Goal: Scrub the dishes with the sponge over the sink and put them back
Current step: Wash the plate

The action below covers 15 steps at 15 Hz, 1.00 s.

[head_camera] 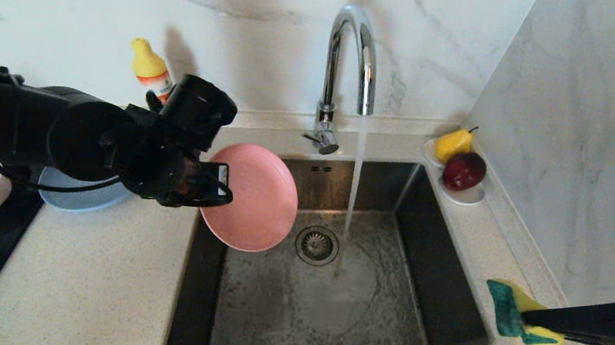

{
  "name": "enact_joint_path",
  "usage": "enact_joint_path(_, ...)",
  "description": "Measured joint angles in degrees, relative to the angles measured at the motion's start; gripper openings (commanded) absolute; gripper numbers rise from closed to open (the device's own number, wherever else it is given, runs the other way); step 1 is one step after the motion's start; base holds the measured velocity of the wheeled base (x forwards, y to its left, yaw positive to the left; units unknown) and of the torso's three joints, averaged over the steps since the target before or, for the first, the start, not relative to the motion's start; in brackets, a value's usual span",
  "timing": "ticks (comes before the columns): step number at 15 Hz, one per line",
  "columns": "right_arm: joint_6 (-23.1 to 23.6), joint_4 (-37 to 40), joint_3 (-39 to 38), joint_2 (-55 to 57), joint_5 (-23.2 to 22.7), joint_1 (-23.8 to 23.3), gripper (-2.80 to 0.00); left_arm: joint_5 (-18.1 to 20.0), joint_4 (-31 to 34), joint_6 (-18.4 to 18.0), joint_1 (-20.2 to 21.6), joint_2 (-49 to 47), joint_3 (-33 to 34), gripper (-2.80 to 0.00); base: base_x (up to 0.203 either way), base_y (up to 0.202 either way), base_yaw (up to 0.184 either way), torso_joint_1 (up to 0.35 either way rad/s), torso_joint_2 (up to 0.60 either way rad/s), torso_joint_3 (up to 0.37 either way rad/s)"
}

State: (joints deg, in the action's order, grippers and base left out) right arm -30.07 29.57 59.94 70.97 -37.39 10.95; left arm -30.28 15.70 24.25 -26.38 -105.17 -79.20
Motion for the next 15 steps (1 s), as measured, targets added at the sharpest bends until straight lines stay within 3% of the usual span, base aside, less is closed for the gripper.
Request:
enact_joint_path(6,-0.25,0.05,0.81,0.58,-0.21,4.72,-2.8,1.6,-1.63,-0.13,0.03,7.07,8.39,-2.8,0.0,0.0,0.0,0.0,0.0,0.0)
enact_joint_path(9,-0.62,0.47,3.34,2.09,-0.05,10.88,-2.8,9.32,-5.6,-0.74,0.01,12.87,14.44,-2.8,0.0,0.0,0.0,0.0,0.0,0.0)
enact_joint_path(13,-0.89,1.74,9.23,6.46,0.18,20.99,-2.8,25.06,-11.48,-4.37,0.01,21.46,25.6,-2.8,0.0,0.0,0.0,0.0,0.0,0.0)
enact_joint_path(15,-0.95,1.95,11.62,9.29,0.75,25.54,-2.8,28.16,-16.8,-7.84,0.01,23.99,30.81,-2.8,0.0,0.0,0.0,0.0,0.0,0.0)
